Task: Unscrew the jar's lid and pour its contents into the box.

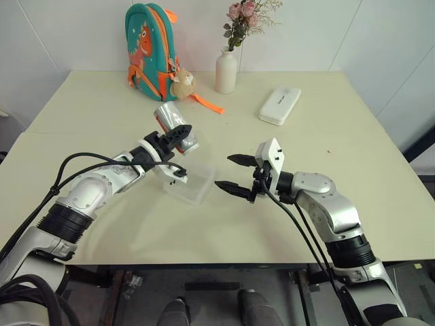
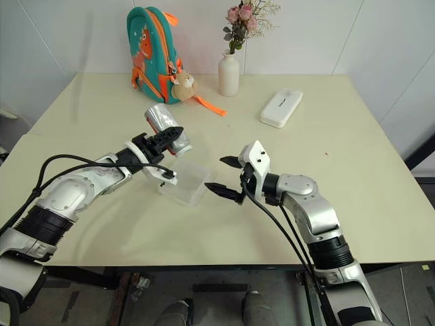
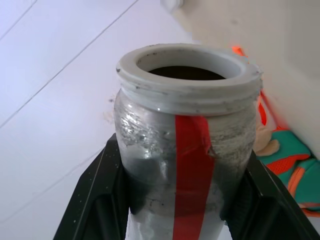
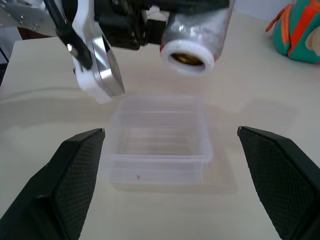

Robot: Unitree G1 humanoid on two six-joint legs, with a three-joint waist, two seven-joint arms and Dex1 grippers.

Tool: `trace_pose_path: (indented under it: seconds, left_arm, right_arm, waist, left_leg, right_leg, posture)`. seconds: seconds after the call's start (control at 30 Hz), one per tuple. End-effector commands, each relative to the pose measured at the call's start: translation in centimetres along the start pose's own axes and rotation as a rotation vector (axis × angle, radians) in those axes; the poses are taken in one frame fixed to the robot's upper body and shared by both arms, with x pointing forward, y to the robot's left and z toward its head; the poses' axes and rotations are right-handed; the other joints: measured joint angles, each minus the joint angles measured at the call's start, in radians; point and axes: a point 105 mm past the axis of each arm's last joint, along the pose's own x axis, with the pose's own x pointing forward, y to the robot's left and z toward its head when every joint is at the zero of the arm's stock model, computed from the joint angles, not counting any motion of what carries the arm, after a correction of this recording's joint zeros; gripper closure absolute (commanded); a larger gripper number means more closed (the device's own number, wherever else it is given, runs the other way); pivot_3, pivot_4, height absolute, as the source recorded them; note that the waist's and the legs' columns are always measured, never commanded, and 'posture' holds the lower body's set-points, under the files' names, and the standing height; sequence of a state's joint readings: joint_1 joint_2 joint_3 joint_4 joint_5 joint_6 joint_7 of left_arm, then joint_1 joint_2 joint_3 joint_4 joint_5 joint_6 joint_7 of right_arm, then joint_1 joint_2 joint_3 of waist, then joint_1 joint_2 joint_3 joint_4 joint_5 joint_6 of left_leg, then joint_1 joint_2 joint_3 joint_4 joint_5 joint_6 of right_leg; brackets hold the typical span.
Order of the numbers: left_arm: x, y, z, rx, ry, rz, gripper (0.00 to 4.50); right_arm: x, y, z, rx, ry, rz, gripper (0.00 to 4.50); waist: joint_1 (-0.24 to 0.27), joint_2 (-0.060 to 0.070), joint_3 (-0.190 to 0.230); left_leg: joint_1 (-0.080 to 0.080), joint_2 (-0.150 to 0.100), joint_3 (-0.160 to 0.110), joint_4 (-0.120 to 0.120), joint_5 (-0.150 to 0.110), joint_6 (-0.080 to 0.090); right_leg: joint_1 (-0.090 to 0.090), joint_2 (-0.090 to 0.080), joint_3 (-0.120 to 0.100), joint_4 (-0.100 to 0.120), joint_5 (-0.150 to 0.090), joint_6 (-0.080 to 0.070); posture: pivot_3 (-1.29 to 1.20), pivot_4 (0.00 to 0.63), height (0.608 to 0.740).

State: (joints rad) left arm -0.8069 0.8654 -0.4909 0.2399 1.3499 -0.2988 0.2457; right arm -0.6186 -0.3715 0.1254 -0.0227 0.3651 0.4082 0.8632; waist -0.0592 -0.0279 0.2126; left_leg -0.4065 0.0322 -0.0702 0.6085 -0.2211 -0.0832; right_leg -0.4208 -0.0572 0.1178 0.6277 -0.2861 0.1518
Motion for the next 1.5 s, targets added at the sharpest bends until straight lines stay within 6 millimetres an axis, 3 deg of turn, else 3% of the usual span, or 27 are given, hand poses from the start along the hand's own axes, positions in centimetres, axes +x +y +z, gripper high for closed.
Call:
trace_pose_path:
  seconds: [0.03,0.27,0.37,0.5,0.57,0.67,0.73,0.93,1.03,1.1,1.2,1.47,1.5]
  left_arm:
    - [-0.1,0.9,-0.8,0.103,0.018,0.037,2.53]
    - [-0.3,1.8,0.1,0.031,0.019,0.065,2.53]
    - [-0.9,1.7,-0.8,-0.098,0.059,0.061,2.53]
    - [-2.0,1.2,-2.8,-0.404,0.136,0.056,2.53]
    - [-2.9,0.5,-4.5,-0.636,0.211,0.052,2.53]
    - [-4.8,-2.8,-7.6,-1.17,0.408,0.036,2.53]
    - [-5.9,-5.3,-8.5,-1.517,0.51,0.053,2.53]
    - [-7.9,-10.9,-8.4,-2.15,0.725,0.184,2.53]
    - [-8.2,-12.1,-8.2,-2.29,0.726,0.273,2.53]
    - [-8.2,-12.2,-8.3,-2.244,0.682,0.313,2.53]
    - [-8.3,-12.4,-8.5,-2.306,0.643,0.445,2.53]
    - [-9.6,-14.0,-7.1,-2.348,0.622,0.449,2.53]
    - [-9.9,-14.1,-7.1,-2.331,0.632,0.438,2.18]
  right_arm:
    - [-0.1,-0.4,1.4,-0.01,-0.066,-0.022,0.02]
    - [-0.1,-0.3,0.9,0.008,-0.076,-0.035,0.02]
    - [0.0,-0.2,0.8,0.011,-0.075,-0.032,0.02]
    - [-0.1,-0.1,0.7,0.013,-0.075,-0.029,0.02]
    - [-0.2,0.0,0.6,0.013,-0.072,-0.026,0.02]
    - [-0.4,0.0,0.5,0.005,-0.06,-0.021,0.02]
    - [-0.5,0.0,0.4,-0.003,-0.055,-0.019,0.02]
    - [-0.9,-0.1,0.3,-0.042,-0.027,-0.01,0.02]
    - [-1.1,-0.2,0.3,-0.051,-0.02,-0.01,0.02]
    - [-1.2,-0.2,0.3,-0.063,-0.013,-0.01,0.02]
    - [-1.4,-0.3,0.3,-0.082,-0.006,-0.008,0.02]
    - [-1.7,0.0,0.5,-0.092,-0.017,0.007,0.02]
    - [-1.7,0.0,0.5,-0.093,-0.017,0.007,0.0]
  waist:
    - [0.001,0.0,0.0]
    - [0.005,0.0,0.0]
    - [0.0,0.0,0.0]
    - [0.002,0.0,0.0]
    - [0.003,0.0,0.0]
    - [0.003,0.0,0.0]
    - [0.0,0.0,0.0]
    - [0.001,0.0,0.0]
    - [0.002,0.0,0.0]
    - [0.003,-0.001,0.0]
    - [0.004,-0.001,0.0]
    - [0.001,-0.001,0.0]
    - [0.001,-0.001,0.0]
  left_leg:
    - [0.0,0.0,0.0,0.0,0.0,0.0]
    - [-0.001,0.0,0.0,0.0,0.0,0.0]
    - [0.0,0.0,0.0,0.0,0.0,0.0]
    - [0.0,0.0,0.0,0.001,0.0,0.001]
    - [0.0,0.0,0.0,0.001,0.0,0.001]
    - [0.0,0.0,0.0,0.002,0.0,0.001]
    - [0.0,0.0,-0.001,0.003,0.0,0.001]
    - [0.001,0.0,-0.002,0.004,0.001,0.001]
    - [0.001,0.0,-0.002,0.004,0.001,0.001]
    - [0.001,0.0,-0.002,0.004,0.001,0.001]
    - [0.001,0.0,-0.002,0.004,0.001,0.0]
    - [0.001,0.0,-0.002,0.003,0.001,0.0]
    - [0.001,0.0,-0.002,0.003,0.001,0.0]
  right_leg:
    - [0.0,0.0,0.0,0.0,0.0,0.0]
    - [0.0,0.0,0.0,0.0,0.0,0.0]
    - [0.0,0.0,0.0,0.001,0.0,0.0]
    - [0.0,0.0,0.0,0.002,0.0,0.0]
    - [0.0,0.0,0.0,0.002,0.0,0.0]
    - [0.0,0.0,0.0,0.003,0.0,0.0]
    - [0.0,0.0,-0.001,0.004,0.0,0.0]
    - [0.0,0.0,-0.001,0.006,0.0,0.0]
    - [0.001,0.0,-0.001,0.006,0.0,0.0]
    - [0.001,0.0,-0.002,0.006,0.0,0.0]
    - [0.001,0.0,-0.002,0.005,0.0,0.0]
    - [0.001,0.0,-0.002,0.004,0.0,0.0]
    - [0.001,0.0,-0.002,0.004,0.0,0.0]
  posture:
    - [0.0,0.15,0.74]
    - [0.0,0.15,0.74]
    - [0.0,0.15,0.74]
    - [0.0,0.15,0.74]
    - [0.0,0.15,0.74]
    - [0.0,0.15,0.74]
    - [0.0,0.15,0.74]
    - [0.0,0.15,0.74]
    - [0.0,0.15,0.74]
    - [0.0,0.15,0.74]
    - [0.0,0.15,0.74]
    - [0.0,0.15,0.74]
    - [0.0,0.15,0.74]
